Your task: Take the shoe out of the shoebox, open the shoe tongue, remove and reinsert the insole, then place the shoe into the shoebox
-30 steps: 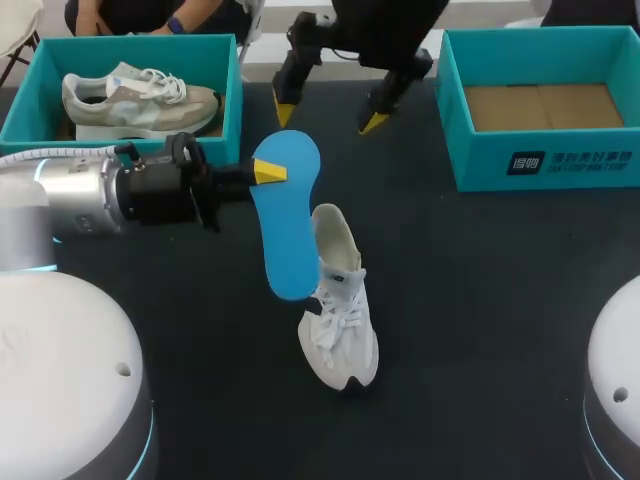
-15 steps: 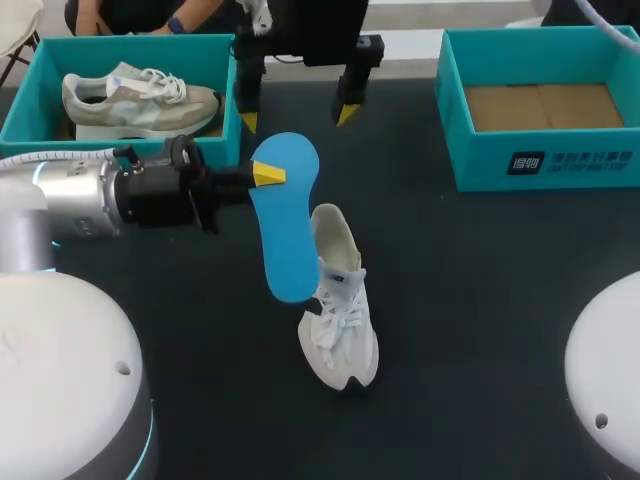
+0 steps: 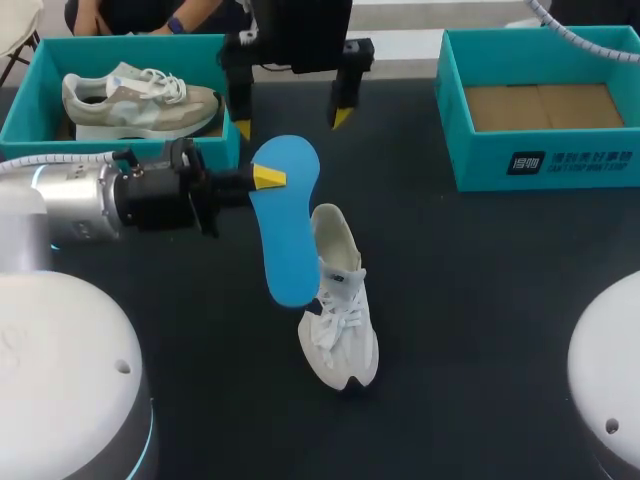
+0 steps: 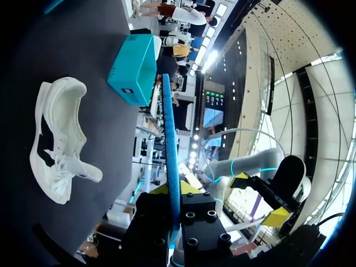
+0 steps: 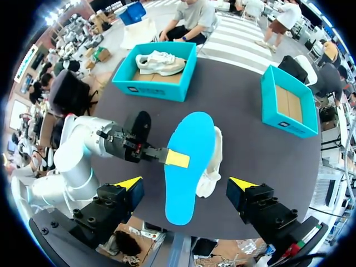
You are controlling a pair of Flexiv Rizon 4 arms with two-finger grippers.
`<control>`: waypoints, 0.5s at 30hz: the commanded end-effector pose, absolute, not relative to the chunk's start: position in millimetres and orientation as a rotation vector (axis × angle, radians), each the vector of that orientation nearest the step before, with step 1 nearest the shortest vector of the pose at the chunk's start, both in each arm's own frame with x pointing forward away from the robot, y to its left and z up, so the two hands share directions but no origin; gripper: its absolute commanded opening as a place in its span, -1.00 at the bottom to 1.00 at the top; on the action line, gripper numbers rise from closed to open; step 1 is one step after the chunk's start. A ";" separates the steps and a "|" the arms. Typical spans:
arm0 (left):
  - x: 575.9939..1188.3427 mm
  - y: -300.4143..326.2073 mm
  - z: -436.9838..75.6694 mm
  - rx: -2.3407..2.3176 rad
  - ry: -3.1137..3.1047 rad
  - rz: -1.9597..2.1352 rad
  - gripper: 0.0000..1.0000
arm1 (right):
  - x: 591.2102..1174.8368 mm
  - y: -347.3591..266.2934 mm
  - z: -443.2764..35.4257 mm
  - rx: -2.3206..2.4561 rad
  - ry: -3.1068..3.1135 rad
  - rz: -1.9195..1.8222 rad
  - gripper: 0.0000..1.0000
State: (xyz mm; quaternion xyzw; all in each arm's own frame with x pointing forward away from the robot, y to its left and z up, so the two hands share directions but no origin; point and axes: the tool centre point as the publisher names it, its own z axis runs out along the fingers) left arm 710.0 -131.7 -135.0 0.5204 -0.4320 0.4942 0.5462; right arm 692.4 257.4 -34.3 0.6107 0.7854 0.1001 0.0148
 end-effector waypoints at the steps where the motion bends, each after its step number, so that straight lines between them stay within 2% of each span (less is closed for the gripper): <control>1: 706.9 -130.2 -134.8 1.234 -1.022 1.175 -1.00 | 692.8 252.3 -38.3 1.917 2.463 0.351 1.00; 15: 710.9 -121.7 -134.9 1.220 -1.018 1.184 -1.00 | 691.8 226.8 -58.5 1.964 2.591 0.933 1.00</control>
